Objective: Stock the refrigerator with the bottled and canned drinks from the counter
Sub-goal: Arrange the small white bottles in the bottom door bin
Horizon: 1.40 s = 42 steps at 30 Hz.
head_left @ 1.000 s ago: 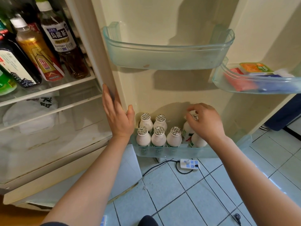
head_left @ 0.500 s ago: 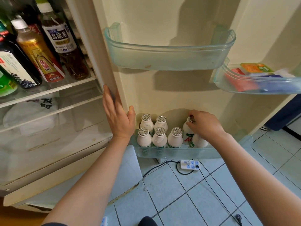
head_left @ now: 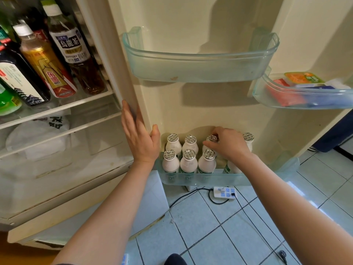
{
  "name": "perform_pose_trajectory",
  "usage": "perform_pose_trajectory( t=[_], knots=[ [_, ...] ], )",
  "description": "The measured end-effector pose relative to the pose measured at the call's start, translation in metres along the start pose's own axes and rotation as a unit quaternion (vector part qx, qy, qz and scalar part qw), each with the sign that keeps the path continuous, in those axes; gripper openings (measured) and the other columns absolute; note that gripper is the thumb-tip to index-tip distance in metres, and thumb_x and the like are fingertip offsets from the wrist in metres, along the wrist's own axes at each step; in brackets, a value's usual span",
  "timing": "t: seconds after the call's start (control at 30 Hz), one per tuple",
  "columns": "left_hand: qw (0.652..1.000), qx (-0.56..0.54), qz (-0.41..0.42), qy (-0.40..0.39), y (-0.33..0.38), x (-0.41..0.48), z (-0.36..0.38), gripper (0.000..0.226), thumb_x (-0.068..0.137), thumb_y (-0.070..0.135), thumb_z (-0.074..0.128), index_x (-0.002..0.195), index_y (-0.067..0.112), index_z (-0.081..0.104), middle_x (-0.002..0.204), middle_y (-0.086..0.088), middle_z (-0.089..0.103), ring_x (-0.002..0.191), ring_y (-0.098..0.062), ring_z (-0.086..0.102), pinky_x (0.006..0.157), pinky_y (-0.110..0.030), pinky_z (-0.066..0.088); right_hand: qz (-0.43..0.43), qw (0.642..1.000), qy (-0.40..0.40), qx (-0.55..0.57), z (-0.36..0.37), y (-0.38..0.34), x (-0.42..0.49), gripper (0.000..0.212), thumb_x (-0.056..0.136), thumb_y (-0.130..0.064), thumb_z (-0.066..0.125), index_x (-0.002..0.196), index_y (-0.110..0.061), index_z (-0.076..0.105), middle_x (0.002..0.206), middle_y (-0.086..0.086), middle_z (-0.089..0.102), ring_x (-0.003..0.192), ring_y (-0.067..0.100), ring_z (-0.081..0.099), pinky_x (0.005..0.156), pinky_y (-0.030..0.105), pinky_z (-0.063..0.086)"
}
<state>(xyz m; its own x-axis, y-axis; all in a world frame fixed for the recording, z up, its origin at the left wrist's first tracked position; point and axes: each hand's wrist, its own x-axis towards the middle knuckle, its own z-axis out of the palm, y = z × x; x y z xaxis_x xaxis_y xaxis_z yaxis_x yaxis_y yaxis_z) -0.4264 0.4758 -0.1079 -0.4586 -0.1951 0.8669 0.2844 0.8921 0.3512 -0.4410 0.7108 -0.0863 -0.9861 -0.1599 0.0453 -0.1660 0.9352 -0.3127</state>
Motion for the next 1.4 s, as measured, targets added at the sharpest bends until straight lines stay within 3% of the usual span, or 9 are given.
perform_pose_trajectory(
  t=[0.23, 0.4, 0.63, 0.83, 0.93, 1.17, 1.27, 1.4],
  knots=[
    [1.000, -0.001, 0.002, 0.000, 0.000, 0.000, 0.000, 0.048, 0.089, 0.026, 0.040, 0.129, 0.000, 0.036, 0.142, -0.039, 0.026, 0.135, -0.040, 0.024, 0.115, -0.039, 0.016, -0.010, 1.000, -0.013, 0.006, -0.001, -0.005, 0.004, 0.044, 0.082, -0.054, 0.061, 0.106, -0.017, 0.059, 0.097, 0.003, 0.066, 0.080, 0.020, 0.054, 0.063, 0.028, 0.034],
    [1.000, 0.003, -0.001, -0.004, -0.001, 0.000, 0.000, 0.048, 0.088, 0.025, 0.040, 0.128, 0.000, 0.037, 0.142, -0.039, 0.026, 0.134, -0.040, 0.024, 0.114, -0.039, 0.016, -0.012, 1.000, -0.006, 0.021, 0.002, -0.008, 0.003, 0.043, 0.083, -0.051, 0.061, 0.108, -0.016, 0.059, 0.097, 0.003, 0.066, 0.089, 0.023, 0.059, 0.064, 0.028, 0.036],
    [1.000, 0.003, 0.002, -0.006, 0.000, 0.000, -0.002, 0.048, 0.088, 0.025, 0.040, 0.129, 0.001, 0.037, 0.143, -0.039, 0.025, 0.135, -0.040, 0.024, 0.115, -0.037, 0.015, 0.010, 0.999, -0.018, 0.042, 0.000, -0.008, 0.003, 0.039, 0.080, -0.052, 0.061, 0.103, -0.021, 0.060, 0.096, -0.002, 0.066, 0.080, 0.017, 0.054, 0.062, 0.028, 0.037],
    [1.000, 0.003, 0.006, -0.008, -0.001, 0.001, 0.000, 0.049, 0.092, 0.031, 0.036, 0.129, -0.001, 0.037, 0.144, -0.038, 0.025, 0.134, -0.041, 0.026, 0.113, -0.041, 0.018, 0.036, 0.995, -0.030, 0.084, -0.003, -0.005, -0.005, 0.052, 0.087, -0.055, 0.051, 0.125, -0.019, 0.054, 0.115, 0.000, 0.064, 0.101, 0.021, 0.060, 0.072, 0.030, 0.046],
    [1.000, 0.004, 0.008, -0.005, -0.002, 0.000, 0.000, 0.048, 0.092, 0.031, 0.036, 0.129, 0.000, 0.037, 0.143, -0.038, 0.025, 0.134, -0.041, 0.026, 0.114, -0.040, 0.016, 0.032, 0.996, -0.002, 0.081, -0.007, 0.000, -0.021, 0.049, 0.089, -0.052, 0.050, 0.127, -0.022, 0.053, 0.114, -0.003, 0.065, 0.101, 0.020, 0.062, 0.074, 0.031, 0.050],
    [1.000, 0.007, 0.009, -0.001, -0.002, -0.001, 0.000, 0.047, 0.092, 0.030, 0.036, 0.129, 0.001, 0.037, 0.145, -0.037, 0.025, 0.135, -0.041, 0.025, 0.115, -0.039, 0.016, 0.045, 0.989, 0.123, 0.069, -0.010, 0.018, -0.057, 0.026, 0.090, -0.031, 0.053, 0.110, -0.021, 0.064, 0.104, -0.002, 0.066, 0.087, 0.021, 0.059, 0.062, 0.028, 0.043],
    [1.000, 0.008, -0.001, -0.004, -0.002, -0.001, 0.000, 0.048, 0.090, 0.028, 0.039, 0.128, 0.000, 0.038, 0.145, -0.036, 0.025, 0.135, -0.040, 0.026, 0.114, -0.040, 0.018, 0.083, 0.986, 0.127, 0.064, -0.004, 0.024, -0.066, 0.025, 0.088, -0.031, 0.054, 0.109, -0.021, 0.063, 0.098, -0.001, 0.067, 0.079, 0.022, 0.058, 0.057, 0.027, 0.042],
    [1.000, 0.013, -0.007, -0.006, -0.001, -0.001, 0.000, 0.048, 0.088, 0.027, 0.041, 0.127, -0.002, 0.040, 0.146, -0.035, 0.025, 0.134, -0.040, 0.027, 0.112, -0.043, 0.021, 0.142, 0.982, 0.108, 0.064, 0.002, 0.033, -0.070, 0.035, 0.088, -0.037, 0.056, 0.119, -0.021, 0.059, 0.105, 0.002, 0.067, 0.088, 0.026, 0.061, 0.059, 0.027, 0.039]
  ],
)
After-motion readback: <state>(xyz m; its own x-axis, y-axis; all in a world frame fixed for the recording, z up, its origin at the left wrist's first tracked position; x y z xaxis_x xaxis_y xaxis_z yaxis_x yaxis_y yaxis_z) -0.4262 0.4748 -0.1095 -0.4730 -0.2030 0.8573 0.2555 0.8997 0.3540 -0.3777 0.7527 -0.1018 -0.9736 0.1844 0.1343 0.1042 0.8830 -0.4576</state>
